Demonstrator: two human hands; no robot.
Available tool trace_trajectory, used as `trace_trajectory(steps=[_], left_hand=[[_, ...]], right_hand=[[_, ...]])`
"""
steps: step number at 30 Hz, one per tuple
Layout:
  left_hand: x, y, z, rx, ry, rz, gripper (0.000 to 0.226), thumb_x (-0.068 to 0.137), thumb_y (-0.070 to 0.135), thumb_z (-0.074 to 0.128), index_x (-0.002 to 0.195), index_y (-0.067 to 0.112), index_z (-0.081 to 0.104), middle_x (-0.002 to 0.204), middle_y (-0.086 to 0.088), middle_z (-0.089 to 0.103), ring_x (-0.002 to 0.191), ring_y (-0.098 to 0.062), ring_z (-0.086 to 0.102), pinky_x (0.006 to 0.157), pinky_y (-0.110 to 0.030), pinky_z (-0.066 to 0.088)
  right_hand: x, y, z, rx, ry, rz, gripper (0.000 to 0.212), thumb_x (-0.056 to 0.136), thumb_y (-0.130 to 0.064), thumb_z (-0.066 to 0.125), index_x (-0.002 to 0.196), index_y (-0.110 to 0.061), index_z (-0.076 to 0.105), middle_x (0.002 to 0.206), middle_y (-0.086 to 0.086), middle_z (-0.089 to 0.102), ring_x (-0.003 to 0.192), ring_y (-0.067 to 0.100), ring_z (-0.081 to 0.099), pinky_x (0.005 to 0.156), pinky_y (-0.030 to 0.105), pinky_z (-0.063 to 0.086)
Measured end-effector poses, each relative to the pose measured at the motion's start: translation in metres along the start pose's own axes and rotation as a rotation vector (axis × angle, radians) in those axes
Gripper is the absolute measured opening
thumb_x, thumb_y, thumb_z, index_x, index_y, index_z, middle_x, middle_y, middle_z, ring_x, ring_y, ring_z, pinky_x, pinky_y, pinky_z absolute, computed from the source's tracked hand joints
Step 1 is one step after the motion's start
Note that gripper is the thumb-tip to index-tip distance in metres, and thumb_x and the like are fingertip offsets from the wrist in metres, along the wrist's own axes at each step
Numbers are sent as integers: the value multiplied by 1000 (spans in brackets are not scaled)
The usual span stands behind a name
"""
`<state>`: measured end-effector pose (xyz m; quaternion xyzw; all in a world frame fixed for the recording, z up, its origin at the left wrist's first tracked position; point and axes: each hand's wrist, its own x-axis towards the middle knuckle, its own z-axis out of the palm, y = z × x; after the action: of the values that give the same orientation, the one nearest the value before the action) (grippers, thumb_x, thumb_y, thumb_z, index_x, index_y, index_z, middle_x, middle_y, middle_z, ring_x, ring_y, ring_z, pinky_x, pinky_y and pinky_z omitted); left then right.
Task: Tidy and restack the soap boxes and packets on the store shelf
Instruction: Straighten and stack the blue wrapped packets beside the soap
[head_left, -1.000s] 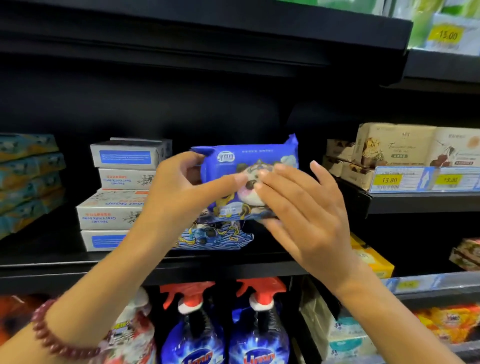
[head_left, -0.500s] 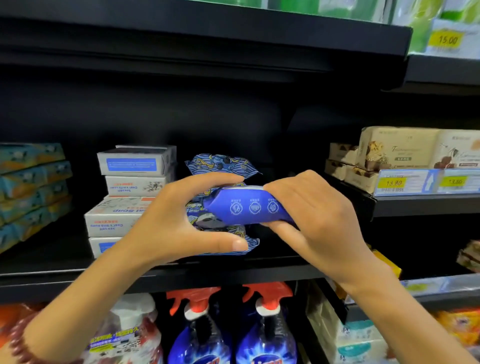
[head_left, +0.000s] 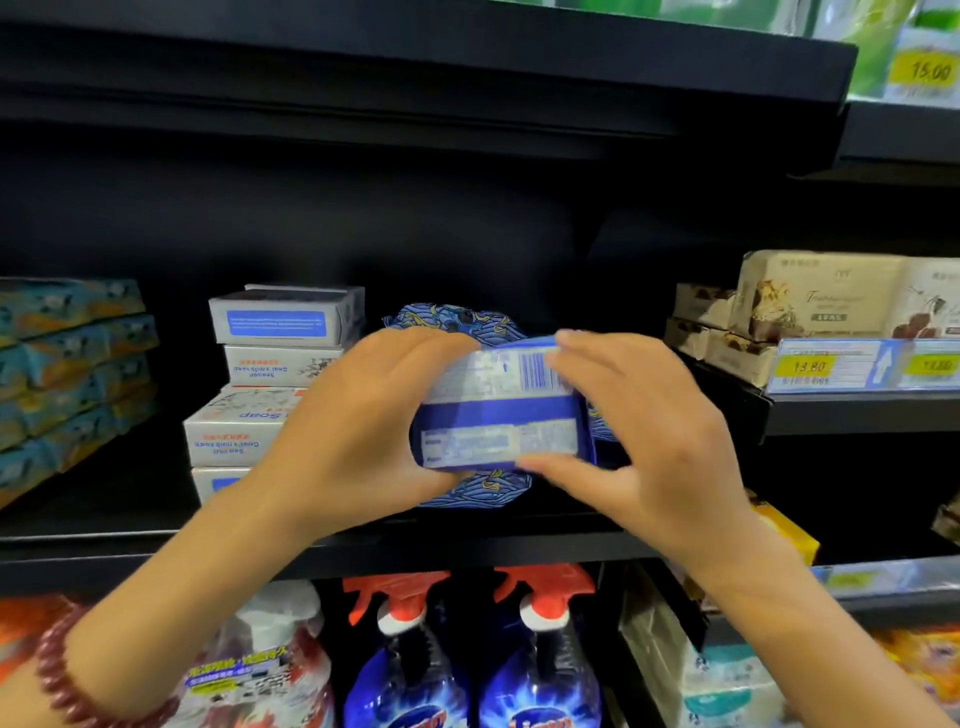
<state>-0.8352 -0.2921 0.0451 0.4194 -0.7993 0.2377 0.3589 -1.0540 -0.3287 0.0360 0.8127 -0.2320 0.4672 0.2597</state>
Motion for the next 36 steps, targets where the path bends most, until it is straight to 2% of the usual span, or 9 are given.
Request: trace_trajectory(steps=[4,7,11,14,17,20,27,33,36], left_hand=[[0,0,6,143,38,214,46,76,16,59,118,-4,60,117,-15,62,107,-29,52,94,-31,39],[-2,-3,11,203,35,295,57,63,-3,68,119,-2,57,117,-17,62,109,-33,52,93,-36,42],[-5,-1,3,203,-83,233,79,64,31,84,131,4,51,129,-14,57,117,-33,55,93,-40,49],[-2,6,-11,33,-86,86,87,69,66,63,136,13,48,133,5,54,122,-13,52,97,-27,45],[6,6,-20,-267,-138,-241,91,56,73,64,135,31,50,128,26,53,119,11,47,97,-8,38],[7,2,-18,-397,-243,-316,75,47,62,75,116,36,61,105,21,67,99,1,62,87,-29,52],[3,-15,-11,-219,-89,-352,89,44,51,86,123,21,60,95,31,55,94,20,52,71,-1,42],[15,-30,-2,-166,-210,-384,78,52,43,86,124,24,62,99,22,58,92,3,58,71,-3,41],[18,-35,1,-219,-279,-377,63,56,45,84,116,33,66,104,31,56,93,19,53,77,3,37]], right_hand=[[14,1,-9,197,-327,323,100,62,-62,69,143,-18,32,140,-8,41,128,5,34,101,17,29],[16,3,-7,301,-410,313,80,63,-45,79,133,-24,47,119,-15,54,104,-4,49,87,13,42],[8,-4,0,161,-219,239,54,66,-29,82,114,-17,61,103,-7,61,93,10,57,75,27,48],[-1,-6,10,-33,77,-18,28,75,-7,75,102,-3,67,99,7,66,92,24,63,72,35,52],[-3,-14,20,-4,291,-173,10,87,-3,60,97,-4,63,91,14,68,87,28,64,73,38,53],[-4,-19,27,14,363,-274,8,88,-2,60,95,-7,58,89,14,68,87,30,66,73,39,54],[-21,0,24,135,91,-16,31,79,-11,70,108,-5,61,111,9,64,107,20,59,93,28,47],[-48,9,26,254,-370,377,41,82,-51,57,106,-19,67,108,-14,61,107,4,55,90,15,40],[-60,11,29,247,-520,369,51,79,-60,50,116,-28,63,116,-21,55,112,-8,43,91,4,30]])
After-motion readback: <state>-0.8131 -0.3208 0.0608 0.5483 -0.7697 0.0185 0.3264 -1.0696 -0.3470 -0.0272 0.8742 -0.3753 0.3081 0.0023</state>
